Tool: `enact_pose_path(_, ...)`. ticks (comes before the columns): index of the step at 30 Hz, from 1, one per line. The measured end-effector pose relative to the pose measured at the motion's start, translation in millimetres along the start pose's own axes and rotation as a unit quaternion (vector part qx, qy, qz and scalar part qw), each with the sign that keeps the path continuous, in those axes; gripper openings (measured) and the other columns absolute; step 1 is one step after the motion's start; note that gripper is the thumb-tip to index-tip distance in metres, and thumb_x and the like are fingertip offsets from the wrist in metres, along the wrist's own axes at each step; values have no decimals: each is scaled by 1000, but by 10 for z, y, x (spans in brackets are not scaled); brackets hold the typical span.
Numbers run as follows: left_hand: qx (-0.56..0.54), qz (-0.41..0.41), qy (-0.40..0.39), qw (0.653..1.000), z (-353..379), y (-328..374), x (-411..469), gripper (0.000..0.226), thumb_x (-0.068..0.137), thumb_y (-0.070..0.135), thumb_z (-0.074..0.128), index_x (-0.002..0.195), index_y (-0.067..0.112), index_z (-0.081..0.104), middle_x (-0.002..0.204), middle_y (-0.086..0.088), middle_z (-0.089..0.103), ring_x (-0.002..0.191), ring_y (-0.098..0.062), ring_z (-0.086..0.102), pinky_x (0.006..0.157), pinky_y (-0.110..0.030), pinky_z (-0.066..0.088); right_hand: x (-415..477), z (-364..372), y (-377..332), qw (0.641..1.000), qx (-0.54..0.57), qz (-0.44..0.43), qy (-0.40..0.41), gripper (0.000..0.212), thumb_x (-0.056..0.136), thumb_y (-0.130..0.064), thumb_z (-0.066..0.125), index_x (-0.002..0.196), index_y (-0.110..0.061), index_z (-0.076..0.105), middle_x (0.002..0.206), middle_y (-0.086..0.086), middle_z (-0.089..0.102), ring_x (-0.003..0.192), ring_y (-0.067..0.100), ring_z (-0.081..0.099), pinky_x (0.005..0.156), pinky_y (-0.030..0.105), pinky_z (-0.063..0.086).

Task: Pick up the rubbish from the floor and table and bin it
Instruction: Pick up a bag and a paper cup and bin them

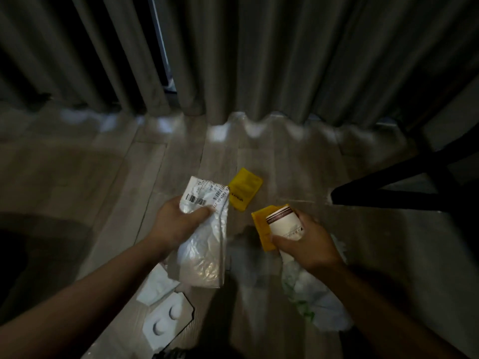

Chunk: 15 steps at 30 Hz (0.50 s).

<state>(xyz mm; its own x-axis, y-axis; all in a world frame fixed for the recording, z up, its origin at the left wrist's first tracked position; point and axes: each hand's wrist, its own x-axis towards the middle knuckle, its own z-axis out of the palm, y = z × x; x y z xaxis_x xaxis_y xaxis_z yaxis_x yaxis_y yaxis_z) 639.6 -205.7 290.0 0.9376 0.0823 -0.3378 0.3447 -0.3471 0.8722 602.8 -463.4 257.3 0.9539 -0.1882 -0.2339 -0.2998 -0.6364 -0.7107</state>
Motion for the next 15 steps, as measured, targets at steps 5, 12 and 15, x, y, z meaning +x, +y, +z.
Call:
enact_pose_path(5, -19, 55, -35, 998, -429, 1403, -738, 35, 76, 57, 61, 81, 24, 70, 75, 7, 75, 67, -5, 70, 55, -13, 49, -588, -997, -1030, 999, 39, 8, 15, 73, 61, -37, 86, 126, -28, 53, 119, -1, 58, 105, 18, 58, 95, 39, 49)
enact_pose_path(12, -51, 31, -6, 998, -933, 3306, -1676, 43, 87, 54, 54, 65, 18, 68, 57, 4, 69, 47, -6, 64, 45, -18, 44, -1608, -2646, -2492, 991, 92, 7, 101, 71, 62, -38, 84, 125, -31, 52, 112, -3, 54, 88, 5, 57, 77, 20, 46)
enact_pose_path(15, -70, 37, -21, 997, -1113, 4042, -2089, 40, 86, 52, 57, 69, 17, 69, 56, 6, 70, 50, -8, 66, 45, -17, 44, -2076, -3394, -3060, 985, 81, 16, 153, 82, 62, -38, 84, 135, -24, 48, 114, -3, 49, 95, 13, 55, 83, 25, 46)
